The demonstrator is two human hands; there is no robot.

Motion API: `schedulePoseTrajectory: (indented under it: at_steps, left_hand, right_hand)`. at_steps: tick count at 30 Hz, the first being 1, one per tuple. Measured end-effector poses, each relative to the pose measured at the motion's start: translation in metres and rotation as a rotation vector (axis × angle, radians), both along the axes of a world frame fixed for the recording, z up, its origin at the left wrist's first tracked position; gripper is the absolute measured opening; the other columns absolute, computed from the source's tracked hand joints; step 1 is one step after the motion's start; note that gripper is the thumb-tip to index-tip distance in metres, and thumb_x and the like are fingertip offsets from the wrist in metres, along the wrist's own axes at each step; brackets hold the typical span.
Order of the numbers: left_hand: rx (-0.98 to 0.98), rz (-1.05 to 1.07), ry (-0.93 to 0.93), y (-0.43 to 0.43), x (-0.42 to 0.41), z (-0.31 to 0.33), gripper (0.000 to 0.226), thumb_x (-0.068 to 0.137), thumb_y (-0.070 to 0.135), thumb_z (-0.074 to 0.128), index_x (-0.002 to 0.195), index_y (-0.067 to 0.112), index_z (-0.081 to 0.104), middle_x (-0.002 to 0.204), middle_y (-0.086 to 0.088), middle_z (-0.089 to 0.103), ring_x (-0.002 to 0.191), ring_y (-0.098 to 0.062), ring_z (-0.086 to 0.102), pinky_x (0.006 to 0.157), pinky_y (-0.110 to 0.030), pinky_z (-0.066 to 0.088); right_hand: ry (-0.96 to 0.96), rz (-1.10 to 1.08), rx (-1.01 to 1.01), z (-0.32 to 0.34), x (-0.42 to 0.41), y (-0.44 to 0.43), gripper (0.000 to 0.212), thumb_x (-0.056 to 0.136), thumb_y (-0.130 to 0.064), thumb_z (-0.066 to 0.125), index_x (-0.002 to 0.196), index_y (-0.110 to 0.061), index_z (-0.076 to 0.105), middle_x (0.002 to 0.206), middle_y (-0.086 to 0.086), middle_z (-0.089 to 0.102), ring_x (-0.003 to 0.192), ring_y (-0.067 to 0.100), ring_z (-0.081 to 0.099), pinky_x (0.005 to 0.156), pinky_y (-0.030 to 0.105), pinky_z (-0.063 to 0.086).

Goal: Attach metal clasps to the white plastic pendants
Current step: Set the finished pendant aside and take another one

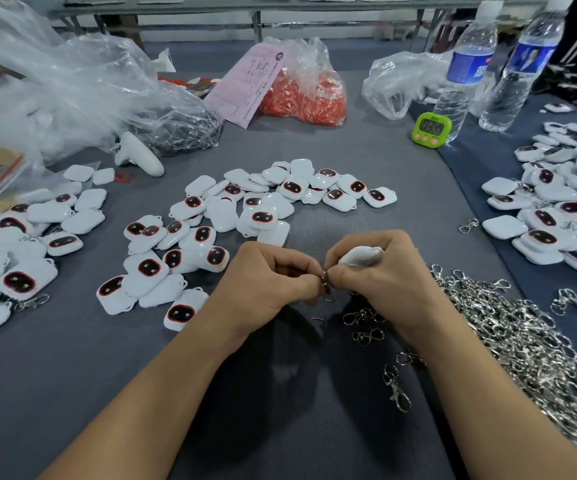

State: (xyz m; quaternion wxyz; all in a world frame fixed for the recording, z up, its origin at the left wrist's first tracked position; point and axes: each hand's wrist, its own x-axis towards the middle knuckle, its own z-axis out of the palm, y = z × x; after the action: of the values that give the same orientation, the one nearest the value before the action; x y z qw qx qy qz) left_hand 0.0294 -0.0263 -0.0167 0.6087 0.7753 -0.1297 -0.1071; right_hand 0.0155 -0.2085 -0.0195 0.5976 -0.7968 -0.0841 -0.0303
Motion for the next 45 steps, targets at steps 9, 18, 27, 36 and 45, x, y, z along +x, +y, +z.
schedulePoseTrajectory:
  at_steps: [9, 18, 27, 36, 45]
  left_hand:
    - [-0.024, -0.024, 0.015, 0.001, 0.001, 0.000, 0.016, 0.078, -0.009, 0.071, 0.076, 0.006, 0.078, 0.071, -0.020, 0.073, 0.064, -0.019, 0.066, 0.068, -0.030, 0.051]
    - [0.015, 0.165, -0.022, -0.004, -0.001, -0.003, 0.010, 0.063, 0.014, 0.067, 0.066, 0.017, 0.077, 0.059, -0.007, 0.070, 0.054, -0.012, 0.060, 0.058, -0.025, 0.047]
    - [0.842, 0.383, -0.529, -0.006, -0.002, -0.014, 0.011, 0.079, 0.042, 0.067, 0.081, 0.034, 0.074, 0.073, 0.009, 0.070, 0.071, -0.015, 0.062, 0.060, -0.028, 0.036]
    - [0.690, 0.195, -0.325, -0.002, 0.006, -0.009, 0.009, 0.083, 0.036, 0.071, 0.087, 0.034, 0.078, 0.081, 0.007, 0.072, 0.079, -0.015, 0.064, 0.076, -0.036, 0.054]
    - [0.608, 0.146, -0.321, 0.003, 0.009, -0.013, 0.015, 0.077, 0.033, 0.075, 0.089, 0.040, 0.078, 0.075, 0.012, 0.072, 0.072, -0.003, 0.063, 0.066, -0.022, 0.049]
  right_hand:
    - [-0.008, 0.002, 0.014, 0.002, -0.002, 0.002, 0.004, 0.069, -0.010, 0.068, 0.067, -0.012, 0.071, 0.060, 0.018, 0.055, 0.057, 0.015, 0.041, 0.052, 0.030, 0.032]
    - [0.054, -0.064, 0.034, -0.001, 0.001, 0.004, 0.009, 0.075, -0.007, 0.075, 0.072, -0.015, 0.072, 0.058, -0.001, 0.061, 0.056, 0.012, 0.051, 0.053, 0.027, 0.041]
    - [0.068, -0.189, -0.320, -0.009, 0.001, 0.009, 0.016, 0.082, -0.024, 0.072, 0.085, -0.027, 0.056, 0.069, -0.006, 0.067, 0.057, 0.008, 0.057, 0.055, 0.023, 0.048]
    - [0.009, -0.283, -0.388, -0.007, 0.002, 0.006, 0.033, 0.098, -0.036, 0.060, 0.075, -0.015, 0.050, 0.061, -0.002, 0.052, 0.060, 0.012, 0.045, 0.055, 0.021, 0.035]
    - [0.032, -0.220, -0.290, -0.008, 0.003, 0.008, 0.013, 0.088, -0.027, 0.071, 0.091, -0.033, 0.060, 0.062, 0.002, 0.064, 0.051, 0.007, 0.050, 0.047, 0.021, 0.039]
